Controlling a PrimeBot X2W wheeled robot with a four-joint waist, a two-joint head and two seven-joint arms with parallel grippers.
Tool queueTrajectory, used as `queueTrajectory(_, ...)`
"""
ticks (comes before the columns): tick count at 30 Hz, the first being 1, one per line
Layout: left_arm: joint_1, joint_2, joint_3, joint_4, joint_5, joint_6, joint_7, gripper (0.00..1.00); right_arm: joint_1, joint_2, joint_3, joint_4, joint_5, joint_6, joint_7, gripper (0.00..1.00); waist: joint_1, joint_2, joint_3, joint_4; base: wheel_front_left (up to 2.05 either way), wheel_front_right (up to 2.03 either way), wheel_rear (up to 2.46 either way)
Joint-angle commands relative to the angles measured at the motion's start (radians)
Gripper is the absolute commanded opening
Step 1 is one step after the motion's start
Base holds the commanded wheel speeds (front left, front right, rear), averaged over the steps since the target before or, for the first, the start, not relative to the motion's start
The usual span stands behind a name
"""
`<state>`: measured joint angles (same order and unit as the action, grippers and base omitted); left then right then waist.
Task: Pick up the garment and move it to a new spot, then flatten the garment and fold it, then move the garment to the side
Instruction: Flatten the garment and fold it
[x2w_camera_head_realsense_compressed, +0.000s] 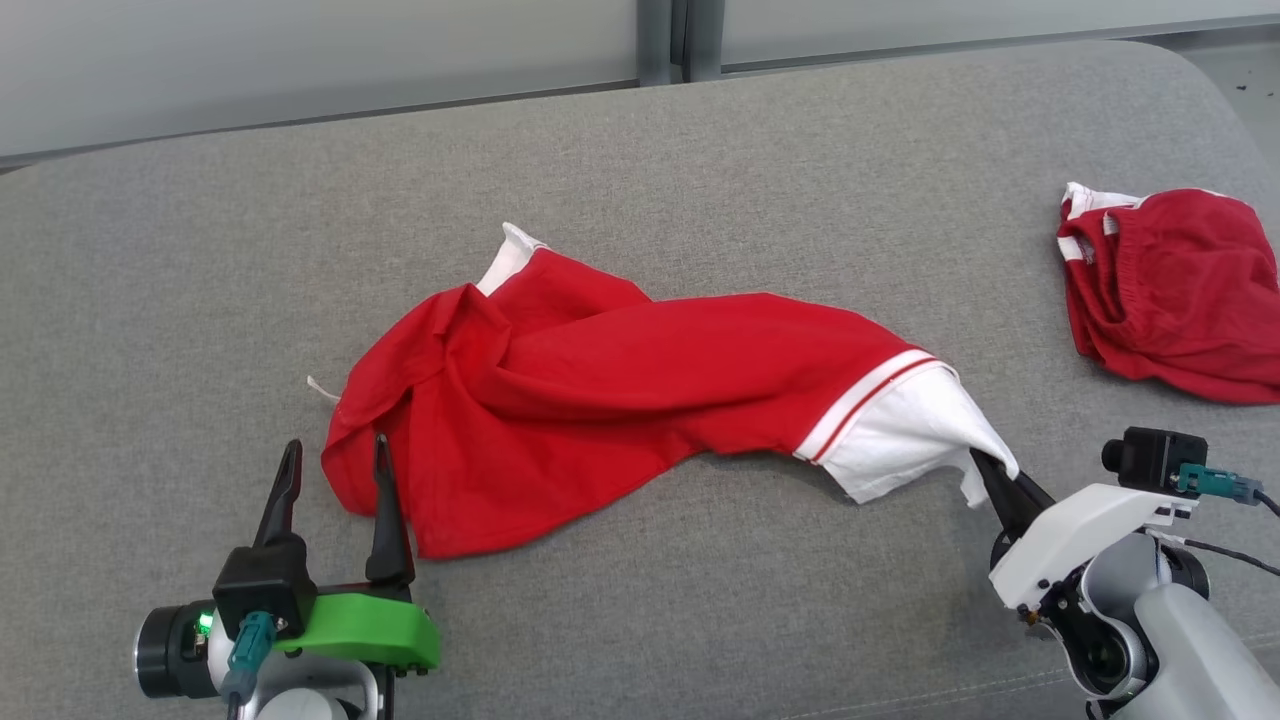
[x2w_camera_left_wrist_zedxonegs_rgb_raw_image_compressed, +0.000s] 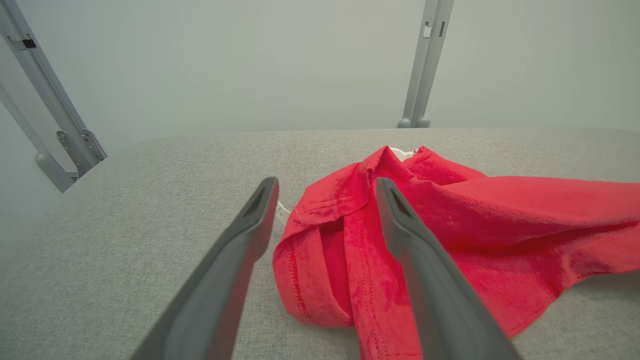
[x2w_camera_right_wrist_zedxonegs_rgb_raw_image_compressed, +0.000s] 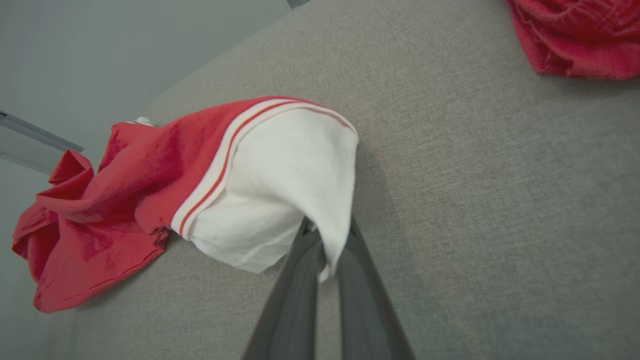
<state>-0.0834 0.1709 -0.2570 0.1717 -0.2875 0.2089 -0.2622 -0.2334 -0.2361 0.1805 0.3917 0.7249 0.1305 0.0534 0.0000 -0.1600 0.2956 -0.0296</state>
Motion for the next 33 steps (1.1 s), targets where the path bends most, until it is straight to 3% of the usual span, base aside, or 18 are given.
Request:
queueTrajectory(1,0.003,-0.003,0.004,0.004,0.011,-0.005,-0.003,1.0,0.014,-0.005,-0.011,0.006,0.009,0.0,0.018,0.0,0.0,0.0001,0.01,-0.001,0.0,0.0,0.0)
queueTrajectory(10,-0.02,-0.004,0.002,0.018,0.022,-0.02,-0.003,1.0,-0.018,-0.037,-0.078,0.152,-0.022,0.0,0.082,0.0,0.0,0.0001,0.03,0.038,0.0,0.0,0.0)
queueTrajectory(23,0.013,-0.018,-0.009,0.043,0.023,-0.035,-0.003,1.0,-0.069,-0.046,-0.116,0.318,-0.144,0.0,0.006,0.0,0.0,0.0001,0.009,0.048,0.0,0.0,0.0)
queueTrajectory(24,0.016,-0.018,-0.009,0.044,0.022,-0.036,-0.003,1.0,-0.072,-0.046,-0.115,0.321,-0.15,0.0,-0.005,0.22,0.0,0.0001,0.006,0.044,0.0,0.0,0.0)
queueTrajectory(25,0.024,-0.019,-0.009,0.046,0.02,-0.04,-0.003,1.0,-0.072,-0.045,-0.111,0.325,-0.158,0.0,-0.026,0.67,0.0,0.0001,0.0,0.037,0.0,0.0,0.0)
queueTrajectory(26,0.028,-0.02,-0.009,0.047,0.019,-0.04,-0.003,1.0,-0.071,-0.045,-0.11,0.326,-0.16,0.0,-0.036,1.0,0.0,0.0001,-0.003,0.034,0.0,0.0,0.0)
queueTrajectory(33,0.061,-0.029,0.0,0.058,0.003,-0.045,-0.003,1.0,-0.038,-0.052,-0.104,0.303,-0.159,0.0,-0.091,1.0,0.0,0.0001,-0.032,0.011,0.0,0.0,0.0)
